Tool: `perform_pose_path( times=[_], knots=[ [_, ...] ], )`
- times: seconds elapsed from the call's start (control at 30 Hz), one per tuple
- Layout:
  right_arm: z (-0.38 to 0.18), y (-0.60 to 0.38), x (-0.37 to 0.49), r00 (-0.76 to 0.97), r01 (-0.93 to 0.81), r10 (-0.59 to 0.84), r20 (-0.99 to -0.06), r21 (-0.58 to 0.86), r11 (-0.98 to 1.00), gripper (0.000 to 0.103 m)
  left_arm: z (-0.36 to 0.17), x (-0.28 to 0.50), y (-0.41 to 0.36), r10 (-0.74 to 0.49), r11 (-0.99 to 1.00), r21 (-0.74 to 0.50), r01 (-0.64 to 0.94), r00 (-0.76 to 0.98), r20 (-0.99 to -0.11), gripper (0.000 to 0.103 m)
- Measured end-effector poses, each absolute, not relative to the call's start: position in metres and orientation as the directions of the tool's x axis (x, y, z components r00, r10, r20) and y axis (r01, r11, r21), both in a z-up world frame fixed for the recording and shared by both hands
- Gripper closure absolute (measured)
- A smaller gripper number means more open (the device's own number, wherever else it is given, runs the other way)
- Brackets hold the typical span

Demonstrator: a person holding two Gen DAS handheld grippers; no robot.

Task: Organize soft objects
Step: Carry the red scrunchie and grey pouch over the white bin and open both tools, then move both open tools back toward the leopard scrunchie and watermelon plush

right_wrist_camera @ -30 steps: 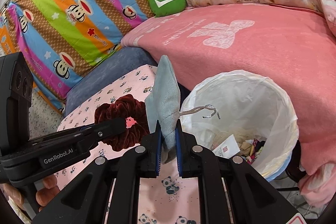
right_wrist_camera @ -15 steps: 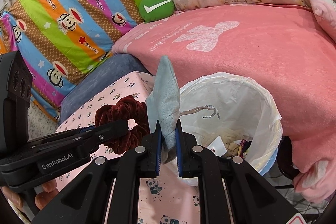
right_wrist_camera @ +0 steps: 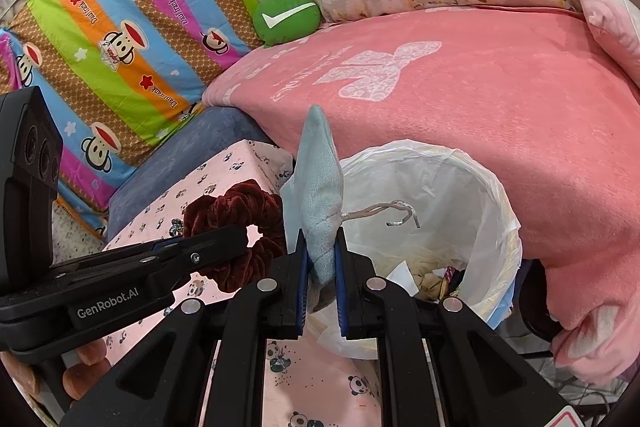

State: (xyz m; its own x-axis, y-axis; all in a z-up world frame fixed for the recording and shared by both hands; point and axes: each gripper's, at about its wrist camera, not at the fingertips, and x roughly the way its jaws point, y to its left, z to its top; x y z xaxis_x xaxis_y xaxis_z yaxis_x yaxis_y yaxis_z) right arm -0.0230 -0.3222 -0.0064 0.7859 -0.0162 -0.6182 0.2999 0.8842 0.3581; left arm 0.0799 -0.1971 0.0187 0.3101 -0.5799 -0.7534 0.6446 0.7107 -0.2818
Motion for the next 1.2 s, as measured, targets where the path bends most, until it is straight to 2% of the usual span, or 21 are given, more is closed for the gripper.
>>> perform_pose_path(
  times=[0.2, 0.23, 0.27, 0.33, 0.37, 0.5, 0.63, 0.73, 0.97, 1.2],
  knots=[
    [-0.008, -0.327, -0.023, 0.781, 0.318, -0.031, -0.624, 0.354, 0.879, 0.092, 0.018, 0.081, -0.202, -0.602, 0.703, -0.306, 0.642, 0.309, -0.736, 0.082],
    [-0.009, -0.328, -0.023, 0.779, 0.323, -0.036, -0.626, 0.351, 0.879, 0.092, 0.018, 0.081, -0.202, -0.605, 0.704, -0.307, 0.64, 0.314, -0.732, 0.075],
    [-0.009, -0.328, -0.022, 0.777, 0.326, -0.041, -0.628, 0.346, 0.88, 0.091, 0.019, 0.081, -0.201, -0.604, 0.709, -0.305, 0.636, 0.324, -0.729, 0.061],
    [-0.01, -0.328, -0.023, 0.775, 0.331, -0.049, -0.63, 0.339, 0.881, 0.091, 0.02, 0.082, -0.198, -0.6, 0.724, -0.301, 0.62, 0.351, -0.719, 0.046],
    [-0.01, -0.328, -0.023, 0.774, 0.333, -0.049, -0.631, 0.34, 0.879, 0.09, 0.021, 0.083, -0.197, -0.599, 0.729, -0.301, 0.614, 0.36, -0.716, 0.044],
    [-0.012, -0.329, -0.021, 0.771, 0.345, -0.058, -0.635, 0.34, 0.875, 0.086, 0.018, 0.089, -0.189, -0.585, 0.746, -0.303, 0.593, 0.366, -0.724, 0.044],
    [-0.014, -0.328, -0.019, 0.766, 0.353, -0.064, -0.64, 0.335, 0.873, 0.075, 0.016, 0.089, -0.183, -0.572, 0.759, -0.297, 0.579, 0.376, -0.729, 0.044],
    [-0.014, -0.326, -0.016, 0.767, 0.348, -0.061, -0.639, 0.334, 0.876, 0.074, 0.014, 0.088, -0.178, -0.56, 0.767, -0.28, 0.578, 0.389, -0.731, 0.044],
    [-0.011, -0.316, -0.013, 0.768, 0.34, -0.067, -0.636, 0.318, 0.885, 0.065, 0.011, 0.091, -0.164, -0.54, 0.786, -0.272, 0.555, 0.404, -0.738, 0.043],
    [-0.008, -0.304, -0.007, 0.768, 0.318, -0.054, -0.638, 0.306, 0.897, 0.064, 0.009, 0.095, -0.147, -0.528, 0.805, -0.279, 0.524, 0.416, -0.741, 0.043]
  ],
)
